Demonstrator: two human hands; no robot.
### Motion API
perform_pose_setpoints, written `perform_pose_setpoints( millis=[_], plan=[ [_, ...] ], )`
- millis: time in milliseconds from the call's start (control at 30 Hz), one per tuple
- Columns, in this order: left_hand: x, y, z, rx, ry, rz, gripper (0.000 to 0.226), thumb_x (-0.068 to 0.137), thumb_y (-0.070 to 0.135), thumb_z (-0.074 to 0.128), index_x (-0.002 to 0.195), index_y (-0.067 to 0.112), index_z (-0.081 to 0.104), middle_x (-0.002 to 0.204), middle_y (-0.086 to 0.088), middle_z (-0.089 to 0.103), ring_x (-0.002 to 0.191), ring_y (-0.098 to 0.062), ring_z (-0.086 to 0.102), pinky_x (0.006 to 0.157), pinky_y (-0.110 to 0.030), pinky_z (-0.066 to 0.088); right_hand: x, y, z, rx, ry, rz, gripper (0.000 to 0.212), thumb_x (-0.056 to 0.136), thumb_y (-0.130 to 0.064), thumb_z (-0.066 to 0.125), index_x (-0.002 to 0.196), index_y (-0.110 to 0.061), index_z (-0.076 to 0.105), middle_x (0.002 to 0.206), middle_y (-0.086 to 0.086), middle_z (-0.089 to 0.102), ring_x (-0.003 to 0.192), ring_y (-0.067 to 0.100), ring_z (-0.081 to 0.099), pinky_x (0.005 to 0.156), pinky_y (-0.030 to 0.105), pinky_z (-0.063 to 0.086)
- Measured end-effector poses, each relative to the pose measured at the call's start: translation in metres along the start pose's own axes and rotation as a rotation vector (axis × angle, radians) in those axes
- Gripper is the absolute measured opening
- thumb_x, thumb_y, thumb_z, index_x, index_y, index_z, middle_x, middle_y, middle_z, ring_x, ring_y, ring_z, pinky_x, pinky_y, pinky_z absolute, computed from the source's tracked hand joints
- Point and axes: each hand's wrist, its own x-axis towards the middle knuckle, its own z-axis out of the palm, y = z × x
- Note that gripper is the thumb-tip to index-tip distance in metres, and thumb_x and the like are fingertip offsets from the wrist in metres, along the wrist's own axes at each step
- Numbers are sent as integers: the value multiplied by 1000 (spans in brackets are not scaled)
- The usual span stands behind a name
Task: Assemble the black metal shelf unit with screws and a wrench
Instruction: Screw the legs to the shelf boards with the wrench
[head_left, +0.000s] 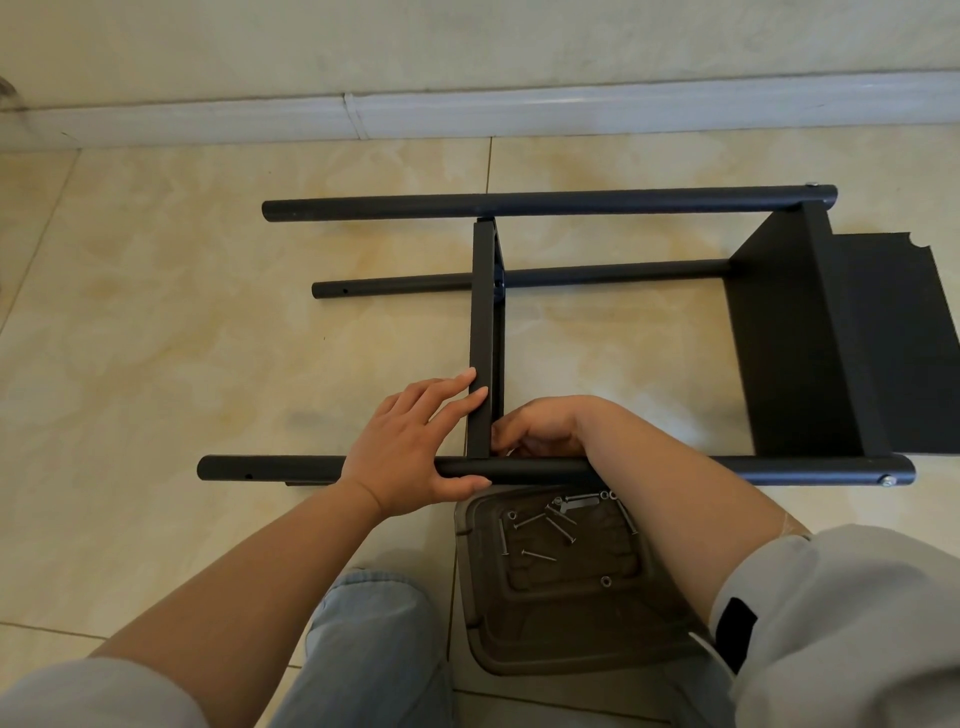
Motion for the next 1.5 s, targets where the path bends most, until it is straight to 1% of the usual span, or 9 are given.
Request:
perform_pose_setpoints(
  millis=[167,300,433,567,900,1067,1233,1367,1500],
  plan=[
    [0,1,0,1,1,3,83,75,75,39,142,27,31,147,1,37,124,-18,36,96,-41,44,-1,0,1,-24,7,-3,15,97,-20,47,97,-18,62,87,2,62,76,13,59,73,25,46],
    [0,1,-1,1,-4,-2,83,75,75,39,142,27,31,147,1,37,124,-18,36,96,-42,44,2,1,0,-19,7,-9,15,96,-20,47,99,-17,62,93,4,62,82,15,59,80,28,47],
    [0,1,-1,-7,-13,-6,84,75,75,39,143,27,32,147,1,37,124,-20,38,97,-42,43,4,2,-1,-40,29,25,16,93,-25,51,93,-10,58,84,5,57,76,17,56,81,32,44],
    [0,1,-1,-3,-12,-6,84,75,75,39,142,27,32,146,1,38,124,-19,36,97,-41,43,2,1,1,-40,14,-6,14,96,-21,47,98,-15,60,88,3,60,80,15,57,78,27,46],
    [0,-1,0,-11,-14,2,84,74,75,41,143,27,30,147,2,35,125,-18,34,97,-41,42,8,3,1,-14,31,3,31,93,-22,52,118,-7,59,106,12,57,98,25,55,101,41,41],
    [0,0,0,-7,-12,0,84,75,76,39,143,28,28,147,2,35,125,-17,33,98,-40,41,4,2,2,-4,34,1,31,94,-18,50,122,-7,57,102,9,59,89,19,58,87,31,45],
    [0,0,0,-7,-21,-4,84,74,75,40,143,28,28,148,3,34,126,-17,33,99,-40,41,7,3,0,-19,48,32,42,85,-28,58,117,-1,57,105,14,57,96,26,56,101,43,42],
    [0,0,0,-3,-17,-1,84,74,75,40,143,28,29,147,2,35,125,-17,33,98,-41,41,6,3,1,14,5,-6,20,94,-20,50,109,-13,62,109,11,59,99,24,57,96,37,43],
    [0,0,0,-6,-17,0,84,75,75,39,143,28,28,147,2,35,125,-17,33,98,-41,41,6,2,1,-39,43,17,28,91,-25,54,113,-8,61,97,9,61,85,20,59,92,37,45]
  ],
)
